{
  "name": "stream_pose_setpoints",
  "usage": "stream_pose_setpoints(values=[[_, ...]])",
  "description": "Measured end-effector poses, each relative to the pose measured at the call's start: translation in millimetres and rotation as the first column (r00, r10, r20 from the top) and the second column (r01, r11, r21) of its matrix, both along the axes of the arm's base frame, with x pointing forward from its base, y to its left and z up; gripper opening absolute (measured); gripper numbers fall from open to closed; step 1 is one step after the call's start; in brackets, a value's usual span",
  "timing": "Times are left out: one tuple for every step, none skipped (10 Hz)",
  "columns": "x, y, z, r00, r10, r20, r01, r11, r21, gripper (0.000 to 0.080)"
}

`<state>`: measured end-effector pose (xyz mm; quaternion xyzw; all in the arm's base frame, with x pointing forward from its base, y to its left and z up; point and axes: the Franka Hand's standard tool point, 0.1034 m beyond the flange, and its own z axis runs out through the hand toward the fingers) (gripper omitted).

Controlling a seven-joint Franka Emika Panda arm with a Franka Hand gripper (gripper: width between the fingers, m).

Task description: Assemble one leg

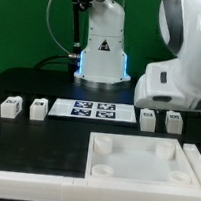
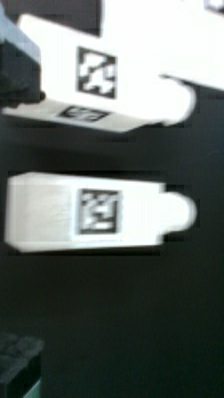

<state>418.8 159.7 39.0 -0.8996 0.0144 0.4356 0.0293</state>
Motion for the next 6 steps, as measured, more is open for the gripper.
stream_pose_setpoints(values=[[-1.7,1.3,-0.4,1.0,-0.006,-0.001,0.006,1.0,-0.008,0.0649],[-9.7,3.8,-4.0,1.0,-0.024,-0.02,0.023,0.999,-0.032,0.0649],[-19.1,8.3,-10.0,0.999,-0.038,-0.039,0.036,0.998,-0.047,0.0649],[-27.6,12.3,-17.8,0.999,-0.032,-0.04,0.031,0.998,-0.048,0.0649],[-35.9,13.2,-24.5,0.999,-0.033,-0.041,0.031,0.998,-0.051,0.0649],[-41.2,13.3,-28.1,0.998,-0.037,-0.044,0.034,0.998,-0.061,0.0649]])
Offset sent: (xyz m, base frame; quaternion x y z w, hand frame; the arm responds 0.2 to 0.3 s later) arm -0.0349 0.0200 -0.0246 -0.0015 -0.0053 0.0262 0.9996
